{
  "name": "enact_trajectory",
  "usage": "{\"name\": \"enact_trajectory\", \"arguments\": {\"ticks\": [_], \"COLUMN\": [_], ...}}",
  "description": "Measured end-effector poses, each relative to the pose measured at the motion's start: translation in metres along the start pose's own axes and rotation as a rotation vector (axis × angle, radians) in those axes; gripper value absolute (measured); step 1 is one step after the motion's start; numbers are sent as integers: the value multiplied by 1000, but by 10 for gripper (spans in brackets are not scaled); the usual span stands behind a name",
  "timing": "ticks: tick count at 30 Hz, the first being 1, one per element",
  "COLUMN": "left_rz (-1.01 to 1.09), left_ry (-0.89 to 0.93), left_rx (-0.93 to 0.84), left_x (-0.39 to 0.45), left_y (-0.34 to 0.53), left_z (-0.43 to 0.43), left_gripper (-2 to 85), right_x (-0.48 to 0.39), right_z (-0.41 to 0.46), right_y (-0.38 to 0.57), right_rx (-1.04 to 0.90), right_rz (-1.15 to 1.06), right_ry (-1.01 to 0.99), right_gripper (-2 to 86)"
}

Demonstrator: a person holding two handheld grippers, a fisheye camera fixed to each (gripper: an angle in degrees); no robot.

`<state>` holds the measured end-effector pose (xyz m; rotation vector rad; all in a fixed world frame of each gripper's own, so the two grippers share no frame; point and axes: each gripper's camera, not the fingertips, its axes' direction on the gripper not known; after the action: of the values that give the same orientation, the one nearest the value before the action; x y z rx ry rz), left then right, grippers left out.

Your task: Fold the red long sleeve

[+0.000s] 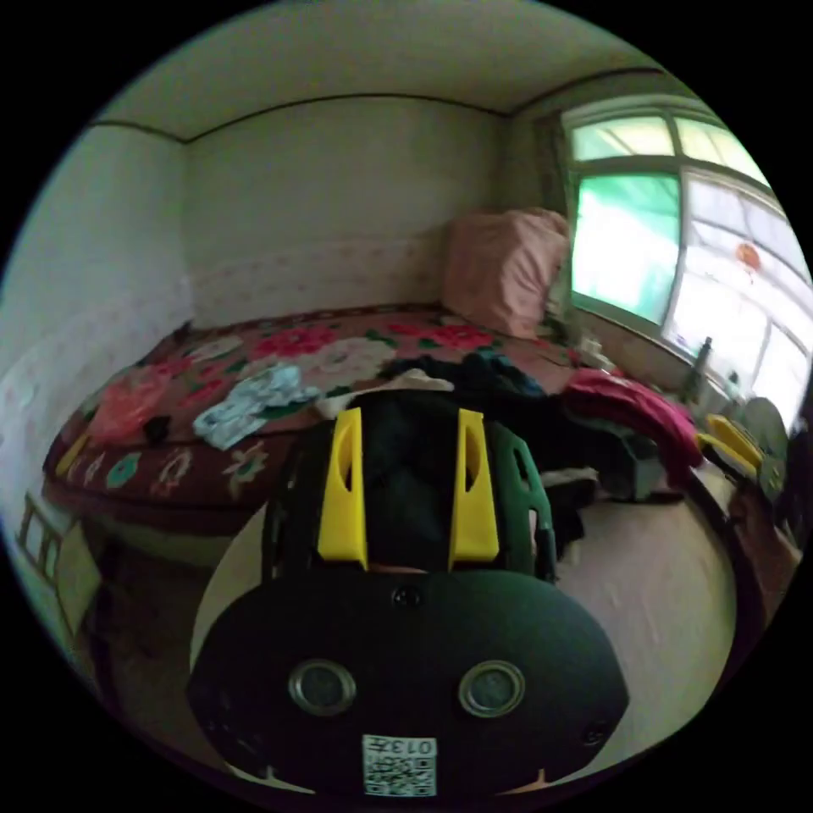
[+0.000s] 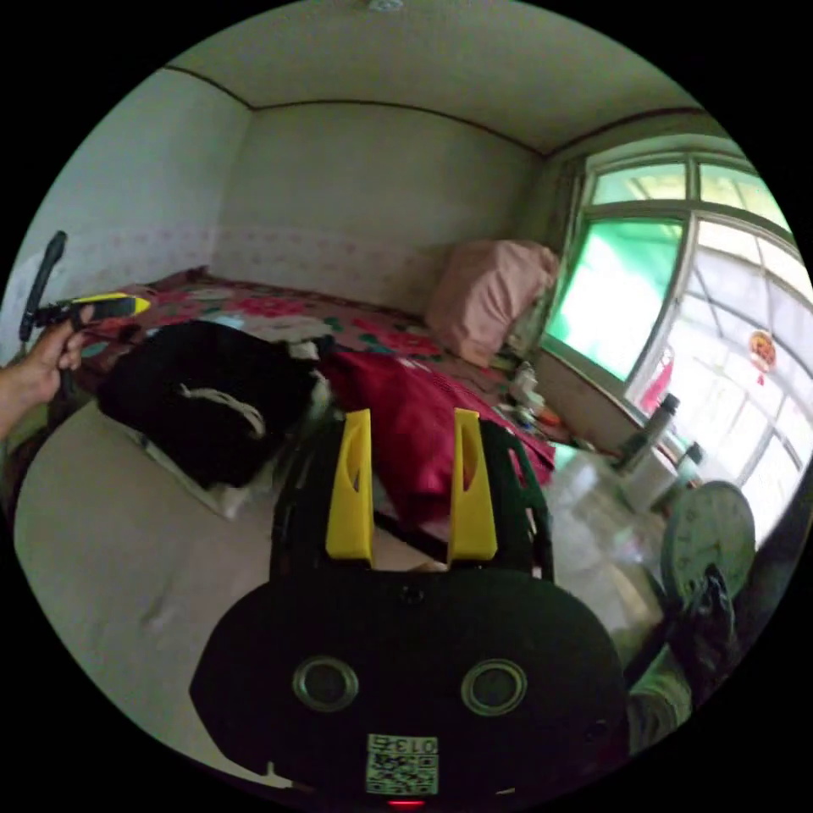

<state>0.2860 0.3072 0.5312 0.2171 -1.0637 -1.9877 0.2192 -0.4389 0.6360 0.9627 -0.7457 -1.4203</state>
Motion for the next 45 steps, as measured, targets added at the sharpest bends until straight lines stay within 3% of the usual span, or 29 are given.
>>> {"name": "enact_trajectory", "arguments": {"ticks": [4, 8, 11, 16, 21, 23, 24, 25, 28, 31, 35, 38, 41, 45], "left_rz": [321, 368, 410, 664, 914, 1003, 998, 970, 827, 685, 650, 593, 378, 29], "left_ry": [195, 345, 377, 180, 151, 105, 64, 60, 192, 365, 375, 354, 426, 494], "left_rx": [-38, -63, -147, -52, 38, 91, 150, 215, 195, 177, 81, -75, -269, -426], "left_x": [122, 196, 232, 267, 303, 316, 318, 312, 284, 244, 213, 190, 150, 76], "left_y": [14, 31, 43, 49, 58, 70, 77, 81, 78, 84, 118, 157, 196, 239], "left_z": [6, 1, 4, -18, -52, -70, -87, -106, -154, -204, -244, -257, -249, -221], "left_gripper": [173, 175, 169, 164, 180, 126, 32, 17, 0, -4, -6, -6, -6, -4], "right_x": [39, 38, 62, 108, 112, 109, 107, 106, 108, 124, 110, 77, 36, 23], "right_z": [14, 27, 26, -29, -112, -137, -152, -159, -200, -233, -261, -262, -254, -215], "right_y": [28, 26, 22, 15, 5, 5, 6, 7, 18, 28, 44, 58, 76, 100], "right_rx": [-131, -152, -202, -118, 31, 89, 115, 129, 225, 331, 340, 246, 61, -150], "right_rz": [-9, -188, -99, -46, -171, -193, -215, -221, -265, -250, -289, -310, -347, -63], "right_ry": [-55, -80, -150, -411, -578, -631, -656, -667, -738, -957, -1168, -1287, -1354, -1242], "right_gripper": [167, 102, 47, 27, 21, 21, 20, 20, 20, 20, 21, 23, 27, 40]}}
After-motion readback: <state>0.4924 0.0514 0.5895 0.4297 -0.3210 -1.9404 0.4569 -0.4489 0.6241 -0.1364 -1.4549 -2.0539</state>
